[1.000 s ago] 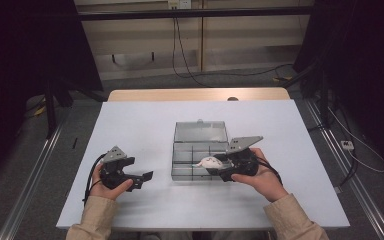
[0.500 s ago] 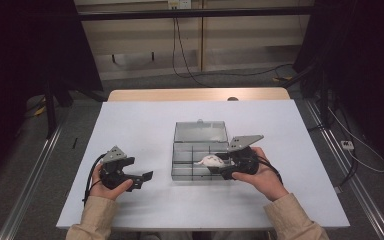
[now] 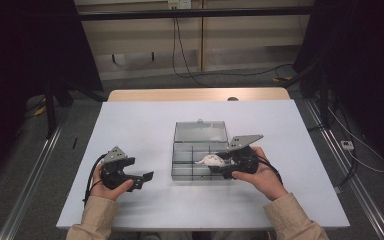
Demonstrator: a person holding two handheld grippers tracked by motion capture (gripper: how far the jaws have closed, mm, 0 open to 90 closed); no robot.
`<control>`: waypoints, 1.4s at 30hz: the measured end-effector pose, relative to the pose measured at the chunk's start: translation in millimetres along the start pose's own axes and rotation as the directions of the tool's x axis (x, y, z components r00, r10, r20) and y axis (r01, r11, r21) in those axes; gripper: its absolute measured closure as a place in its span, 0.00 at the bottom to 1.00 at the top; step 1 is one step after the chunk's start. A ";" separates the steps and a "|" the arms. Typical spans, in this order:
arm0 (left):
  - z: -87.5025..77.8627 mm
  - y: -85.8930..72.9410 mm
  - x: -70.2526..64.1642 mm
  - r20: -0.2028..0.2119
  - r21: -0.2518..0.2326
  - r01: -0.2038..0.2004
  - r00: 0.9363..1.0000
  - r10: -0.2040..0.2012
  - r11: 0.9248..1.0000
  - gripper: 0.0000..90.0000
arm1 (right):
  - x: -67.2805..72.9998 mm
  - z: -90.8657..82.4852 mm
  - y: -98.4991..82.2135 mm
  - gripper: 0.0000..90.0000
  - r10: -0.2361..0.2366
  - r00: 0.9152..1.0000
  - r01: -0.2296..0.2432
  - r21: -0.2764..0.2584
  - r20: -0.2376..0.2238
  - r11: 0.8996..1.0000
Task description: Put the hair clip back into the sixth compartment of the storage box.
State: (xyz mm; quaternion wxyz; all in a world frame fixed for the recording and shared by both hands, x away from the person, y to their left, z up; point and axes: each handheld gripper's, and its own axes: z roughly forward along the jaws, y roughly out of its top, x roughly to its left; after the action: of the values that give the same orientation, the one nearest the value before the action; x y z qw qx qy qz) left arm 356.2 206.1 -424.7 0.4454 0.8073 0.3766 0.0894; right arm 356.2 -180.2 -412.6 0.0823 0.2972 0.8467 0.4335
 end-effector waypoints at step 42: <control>0.9 0.0 -0.2 0.002 0.008 -0.006 1.000 0.006 1.000 0.08 | -13.8 1.4 -15.5 0.48 0.062 0.998 -0.063 0.037 0.022 0.997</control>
State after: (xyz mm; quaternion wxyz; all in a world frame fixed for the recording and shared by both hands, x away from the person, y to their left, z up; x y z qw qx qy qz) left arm 356.5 205.3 -425.2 0.4423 0.8103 0.3742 0.0884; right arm 361.2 -194.1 -427.3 0.0722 0.3295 0.8442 0.4167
